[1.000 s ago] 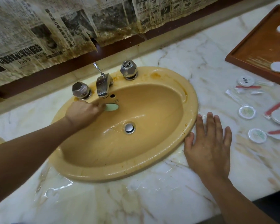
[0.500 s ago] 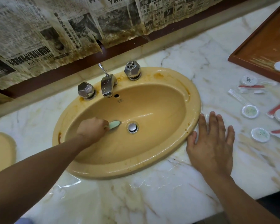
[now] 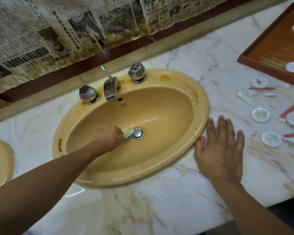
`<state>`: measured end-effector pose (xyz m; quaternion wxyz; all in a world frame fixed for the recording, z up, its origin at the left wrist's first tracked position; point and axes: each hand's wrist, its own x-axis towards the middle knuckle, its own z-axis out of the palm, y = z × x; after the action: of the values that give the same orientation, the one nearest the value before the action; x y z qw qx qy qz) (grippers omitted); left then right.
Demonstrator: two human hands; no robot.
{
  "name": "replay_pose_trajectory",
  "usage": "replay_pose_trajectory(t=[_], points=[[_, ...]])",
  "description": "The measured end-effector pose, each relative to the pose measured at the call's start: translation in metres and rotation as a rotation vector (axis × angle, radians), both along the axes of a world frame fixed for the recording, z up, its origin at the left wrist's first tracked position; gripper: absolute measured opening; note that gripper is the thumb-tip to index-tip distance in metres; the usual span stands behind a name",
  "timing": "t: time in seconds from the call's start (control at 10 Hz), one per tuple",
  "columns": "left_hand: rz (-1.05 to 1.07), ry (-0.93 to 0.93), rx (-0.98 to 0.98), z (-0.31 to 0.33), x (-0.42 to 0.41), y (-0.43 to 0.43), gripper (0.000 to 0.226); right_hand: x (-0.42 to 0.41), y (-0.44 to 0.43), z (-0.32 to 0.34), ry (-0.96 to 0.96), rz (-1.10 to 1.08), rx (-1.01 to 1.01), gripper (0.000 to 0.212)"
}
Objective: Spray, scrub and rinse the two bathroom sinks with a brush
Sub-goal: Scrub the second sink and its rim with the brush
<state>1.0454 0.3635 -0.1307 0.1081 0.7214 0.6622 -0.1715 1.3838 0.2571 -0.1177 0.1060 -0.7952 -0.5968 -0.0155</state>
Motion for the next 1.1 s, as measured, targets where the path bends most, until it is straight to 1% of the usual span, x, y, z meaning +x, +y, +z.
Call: replay_pose_trajectory(t=[0.1,0.2,0.3,0.4,0.5,0.6,0.7,0.8,0.9,1.0,1.1], points=[[0.000,0.027,-0.027,0.003,-0.018,-0.016,0.030,-0.001,0.001,0.000,0.004,-0.004,0.000,0.066],[-0.009,0.040,0.009,-0.001,-0.012,-0.010,0.032,-0.001,0.002,0.000,0.002,-0.003,-0.005,0.066],[-0.056,0.094,0.055,0.002,0.003,0.002,0.030,-0.001,0.001,0.000,-0.004,-0.002,-0.013,0.066],[-0.173,0.262,0.077,0.025,-0.008,0.012,0.027,-0.001,0.001,0.000,0.002,0.000,-0.004,0.066],[-0.318,0.373,0.218,0.056,-0.039,0.021,0.026,-0.001,0.000,0.001,-0.002,-0.002,-0.004,0.065],[-0.419,0.275,0.441,0.076,-0.055,0.023,0.024,0.000,0.001,0.000,-0.005,-0.002,-0.009,0.065],[-0.522,0.294,0.441,0.082,-0.063,0.018,0.031,-0.001,0.001,0.000,-0.007,-0.002,-0.013,0.066],[-0.693,0.626,0.027,0.076,-0.066,0.002,0.038,-0.001,0.001,-0.001,-0.005,0.001,-0.014,0.066],[-0.686,0.592,0.148,0.090,-0.058,0.014,0.037,0.000,0.001,-0.001,-0.006,-0.002,-0.012,0.066],[-0.571,0.354,0.415,0.098,-0.047,0.036,0.032,0.000,0.001,-0.002,0.002,0.004,0.001,0.065],[-0.556,0.364,0.358,0.086,-0.047,0.036,0.023,-0.001,0.001,0.000,0.005,0.001,0.008,0.065]])
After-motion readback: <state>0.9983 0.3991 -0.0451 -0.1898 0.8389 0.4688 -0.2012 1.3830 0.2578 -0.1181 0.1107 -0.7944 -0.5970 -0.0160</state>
